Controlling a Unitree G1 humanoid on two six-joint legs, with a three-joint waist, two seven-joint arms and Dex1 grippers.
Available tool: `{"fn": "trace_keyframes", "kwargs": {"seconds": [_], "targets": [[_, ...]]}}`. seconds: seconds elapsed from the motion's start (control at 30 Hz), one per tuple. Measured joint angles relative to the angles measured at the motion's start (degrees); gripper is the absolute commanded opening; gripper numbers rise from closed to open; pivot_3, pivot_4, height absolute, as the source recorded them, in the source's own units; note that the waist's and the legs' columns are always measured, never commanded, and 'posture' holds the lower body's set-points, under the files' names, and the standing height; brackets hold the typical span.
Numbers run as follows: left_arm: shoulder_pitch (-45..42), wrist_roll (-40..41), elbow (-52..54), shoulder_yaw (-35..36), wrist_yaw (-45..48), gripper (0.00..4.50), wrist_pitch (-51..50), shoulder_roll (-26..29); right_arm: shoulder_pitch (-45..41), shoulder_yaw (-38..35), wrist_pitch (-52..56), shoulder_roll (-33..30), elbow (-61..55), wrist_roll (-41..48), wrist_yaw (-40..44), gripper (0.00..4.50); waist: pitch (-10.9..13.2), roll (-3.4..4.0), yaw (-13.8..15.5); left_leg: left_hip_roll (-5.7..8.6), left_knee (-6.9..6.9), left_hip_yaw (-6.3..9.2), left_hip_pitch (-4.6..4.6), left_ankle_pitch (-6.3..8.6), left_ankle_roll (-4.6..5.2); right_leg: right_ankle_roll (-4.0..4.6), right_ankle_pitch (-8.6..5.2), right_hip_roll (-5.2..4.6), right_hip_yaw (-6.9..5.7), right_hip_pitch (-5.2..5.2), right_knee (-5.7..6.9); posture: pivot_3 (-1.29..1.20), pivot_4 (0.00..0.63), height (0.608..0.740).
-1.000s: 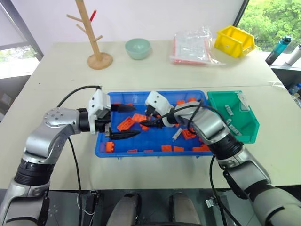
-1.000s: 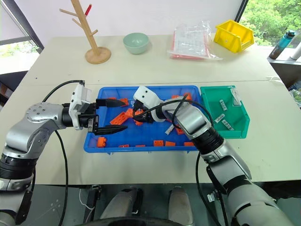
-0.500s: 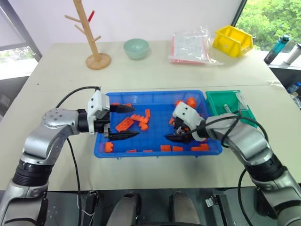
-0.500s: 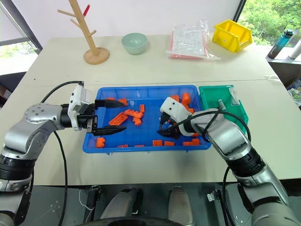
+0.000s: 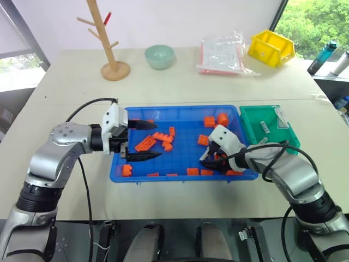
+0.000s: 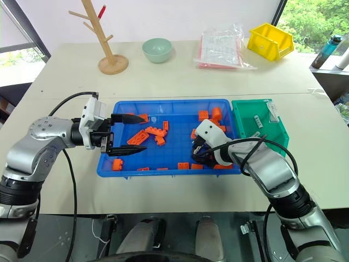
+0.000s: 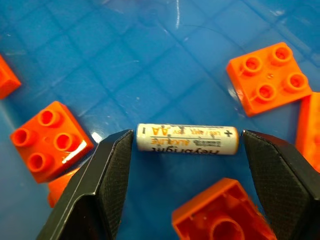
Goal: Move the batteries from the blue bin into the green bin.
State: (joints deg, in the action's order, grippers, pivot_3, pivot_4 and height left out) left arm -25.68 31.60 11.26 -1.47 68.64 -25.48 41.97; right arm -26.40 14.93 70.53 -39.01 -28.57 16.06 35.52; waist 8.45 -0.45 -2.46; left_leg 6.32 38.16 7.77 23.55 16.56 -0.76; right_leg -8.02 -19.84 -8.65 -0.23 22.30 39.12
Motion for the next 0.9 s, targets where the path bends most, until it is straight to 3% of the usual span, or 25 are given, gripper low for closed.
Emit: {"fn": "trace_keyframes", "kwargs": {"seconds": [0.1,0.13,0.33,0.53,0.67,0.73,0.83,0.87,0.9], "targets": [[-0.26,0.0,-0.2,0.0,0.0,4.5,0.0,0.0,0.04,0.0,-0.25,0.04,0.03,0.06,-0.34,2.8,0.0,0.0,0.0,0.0,0.0,0.0,0.0,0.0,0.0,0.0,0.0,0.0,0.0,0.0,0.0,0.0,0.15,0.726],[-0.49,-0.01,-0.28,0.0,-0.02,4.5,0.0,0.0,0.04,0.05,-0.62,0.07,0.09,0.01,-0.48,2.31,0.0,0.0,-0.01,0.0,0.0,0.0,0.0,0.0,0.0,0.0,0.0,0.0,0.0,0.0,0.0,0.0,0.15,0.726],[-0.64,-0.04,-0.27,0.0,-0.04,4.5,0.06,-0.04,-0.95,-2.21,0.04,1.05,0.78,2.34,-0.03,2.31,0.0,0.0,-0.05,0.0,0.0,0.0,0.0,0.0,0.0,0.0,0.0,0.0,0.0,0.0,0.0,0.0,0.15,0.726],[0.62,-0.48,-0.31,0.05,-0.02,4.5,1.09,-0.18,-6.77,-16.21,2.55,-1.32,0.73,9.78,4.1,2.31,0.0,0.0,0.16,0.01,0.01,0.01,0.0,0.0,0.0,0.0,0.0,0.0,-0.01,-0.04,-0.01,0.0,0.15,0.726],[1.24,-0.67,-0.45,0.2,-0.03,4.5,1.51,-0.18,-8.77,-25.64,3.8,-11.11,8.83,11.45,6.09,2.31,0.0,0.0,0.69,0.09,0.02,0.01,0.0,0.01,0.02,0.0,0.0,-0.05,-0.01,-0.08,-0.01,0.0,0.15,0.726],[1.8,-0.75,-1.06,0.35,-0.03,4.5,1.92,-0.15,-6.76,-29.38,2.35,-16.35,12.73,10.42,6.72,2.31,0.0,-0.01,1.05,0.03,-0.01,-0.01,0.0,0.01,0.02,0.0,0.0,-0.02,-0.01,-0.06,-0.02,0.0,0.15,0.726],[2.08,-0.97,-1.57,0.58,-0.08,4.5,2.28,-0.18,-0.1,-30.49,-2.19,-19.47,15.92,8.88,7.76,2.31,-0.01,-0.01,1.09,-0.06,-0.02,-0.22,-0.02,0.01,0.02,0.0,0.0,-0.01,-0.01,-0.04,-0.02,0.0,0.15,0.726],[2.09,-0.97,-1.58,0.58,-0.08,4.5,2.33,-0.18,1.11,-30.49,-2.8,-19.39,17.14,8.7,7.62,3.28,0.01,0.02,1.0,-0.08,-0.02,-0.34,-0.02,0.01,0.02,0.0,0.0,-0.04,0.01,-0.02,-0.01,0.0,0.15,0.726],[2.09,-0.97,-1.58,0.61,-0.07,4.5,2.38,-0.18,1.62,-30.55,-2.91,-19.11,18.01,8.73,7.47,3.63,0.01,0.03,0.85,-0.1,-0.01,-0.38,-0.03,0.01,0.03,0.0,0.0,-0.04,0.01,-0.02,-0.01,0.0,0.15,0.726]]}}
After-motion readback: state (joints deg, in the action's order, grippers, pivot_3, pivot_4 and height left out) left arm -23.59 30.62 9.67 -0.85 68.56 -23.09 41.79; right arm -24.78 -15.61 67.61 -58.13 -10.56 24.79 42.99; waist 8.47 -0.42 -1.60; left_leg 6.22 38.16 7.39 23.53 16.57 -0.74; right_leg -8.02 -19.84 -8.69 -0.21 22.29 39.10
